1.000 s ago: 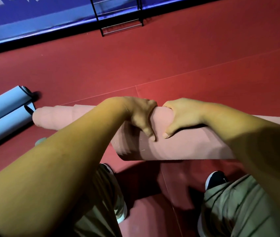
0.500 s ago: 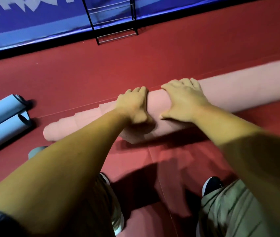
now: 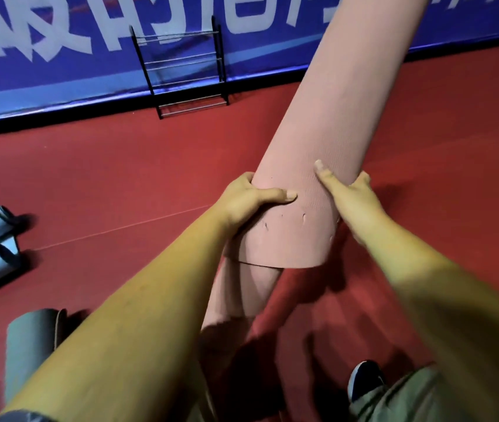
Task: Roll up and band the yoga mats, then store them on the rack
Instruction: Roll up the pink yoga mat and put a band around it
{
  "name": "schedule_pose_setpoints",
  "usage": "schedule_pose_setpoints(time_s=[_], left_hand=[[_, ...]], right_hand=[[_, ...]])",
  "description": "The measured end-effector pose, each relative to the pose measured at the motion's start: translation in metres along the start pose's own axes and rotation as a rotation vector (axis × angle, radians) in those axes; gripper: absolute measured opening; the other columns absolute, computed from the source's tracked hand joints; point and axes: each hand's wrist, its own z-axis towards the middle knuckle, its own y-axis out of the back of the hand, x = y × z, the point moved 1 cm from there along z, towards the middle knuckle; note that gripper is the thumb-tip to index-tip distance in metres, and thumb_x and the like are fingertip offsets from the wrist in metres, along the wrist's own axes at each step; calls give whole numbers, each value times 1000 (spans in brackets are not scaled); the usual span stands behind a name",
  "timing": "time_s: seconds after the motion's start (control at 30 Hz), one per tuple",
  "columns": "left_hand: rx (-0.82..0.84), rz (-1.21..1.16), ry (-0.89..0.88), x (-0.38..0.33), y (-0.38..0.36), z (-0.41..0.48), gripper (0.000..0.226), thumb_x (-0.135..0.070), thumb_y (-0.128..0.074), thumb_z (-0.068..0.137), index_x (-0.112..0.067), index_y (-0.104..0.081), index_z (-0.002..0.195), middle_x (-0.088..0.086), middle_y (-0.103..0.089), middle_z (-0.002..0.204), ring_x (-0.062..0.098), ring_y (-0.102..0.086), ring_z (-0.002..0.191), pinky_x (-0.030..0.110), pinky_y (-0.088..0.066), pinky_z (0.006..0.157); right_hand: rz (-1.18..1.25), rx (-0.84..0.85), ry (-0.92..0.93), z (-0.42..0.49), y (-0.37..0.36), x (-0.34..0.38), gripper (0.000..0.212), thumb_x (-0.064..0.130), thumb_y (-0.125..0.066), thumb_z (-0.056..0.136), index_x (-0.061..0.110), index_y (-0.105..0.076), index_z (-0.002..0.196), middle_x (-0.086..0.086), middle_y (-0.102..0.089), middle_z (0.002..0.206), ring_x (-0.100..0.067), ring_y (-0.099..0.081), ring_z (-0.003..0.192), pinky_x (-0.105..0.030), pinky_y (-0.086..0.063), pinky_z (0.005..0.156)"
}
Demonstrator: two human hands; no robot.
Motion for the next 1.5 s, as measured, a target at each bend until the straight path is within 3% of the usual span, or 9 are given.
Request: schedule_pose_setpoints(time_s=[0.13, 0.3, 0.47, 0.67, 1.0, 1.1, 1.23, 1.33, 1.5], left_hand=[[256, -222, 32, -2, -14, -1, 69, -39, -89, 75, -4, -69, 131, 17, -77, 121, 36, -76, 108, 53, -59, 102], [365, -367, 92, -1, -33, -6, 34, -40, -70, 89, -17, -83, 110, 13, -78, 116, 26, -76, 100, 40, -59, 95], [344, -313, 57, -3, -42, -10, 64, -71, -45, 103, -28, -60, 147, 2, -72, 139, 21, -67, 131, 46, -47, 115], [13, 113, -19, -10, -24, -4, 111, -108, -56, 56, -20, -61, 125, -3, -72, 116, 16, -69, 103, 45, -56, 101], [273, -434, -94, -2, 0, -11, 59, -41, -59, 103, -4, -58, 148, 14, -65, 146, 31, -61, 138, 48, -46, 118], [192, -502, -84, 1, 7, -14, 62, -34, -65, 96, 1, -58, 147, 19, -65, 145, 34, -62, 135, 48, -48, 116], [54, -487, -111, -2, 12, -16, 43, -26, -63, 104, -10, -61, 144, 4, -77, 120, 16, -73, 102, 28, -59, 83], [-174, -253, -98, 1, 14, -15, 29, -40, -57, 107, -19, -68, 124, -3, -76, 113, 20, -67, 106, 36, -55, 90], [-300, -95, 52, -10, 32, -29, 65, -74, -37, 104, -26, -80, 110, -11, -78, 107, 11, -69, 105, 37, -52, 93]], right_hand=[[147, 73, 62, 9, 6, 0, 149, 108, -61, 42, 19, -35, 159, 9, -56, 150, -13, -56, 134, -34, -41, 116], [416, 93, -11, 16, -2, 1, 144, 97, -78, 48, 23, -34, 163, 8, -61, 149, -12, -62, 132, -42, -46, 117], [589, 145, 16, 8, -3, 2, 91, 60, -93, 67, 17, -58, 138, -1, -78, 122, -20, -77, 108, -47, -59, 102], [649, 165, 43, 9, -1, 5, 70, 41, -91, 72, 12, -65, 130, -8, -80, 115, -26, -78, 105, -50, -61, 99], [559, 382, 147, -11, -24, 13, 71, 27, -84, 74, 17, -55, 137, -4, -78, 117, -19, -76, 106, -30, -60, 83], [637, 390, 98, -8, -29, 17, 59, 32, -83, 83, 16, -57, 134, -3, -78, 117, -16, -75, 106, -36, -58, 90], [583, 381, 31, -4, -27, 24, 56, 50, -82, 75, 26, -67, 124, 8, -79, 103, -13, -73, 90, -37, -56, 80], [547, 451, -16, -2, -19, 25, 48, 58, -79, 77, 30, -74, 115, 7, -76, 98, -19, -71, 89, -39, -58, 78], [409, 483, 31, -15, -22, 31, 40, 48, -74, 97, 27, -61, 127, -10, -69, 130, -26, -68, 80, -52, -65, 77]])
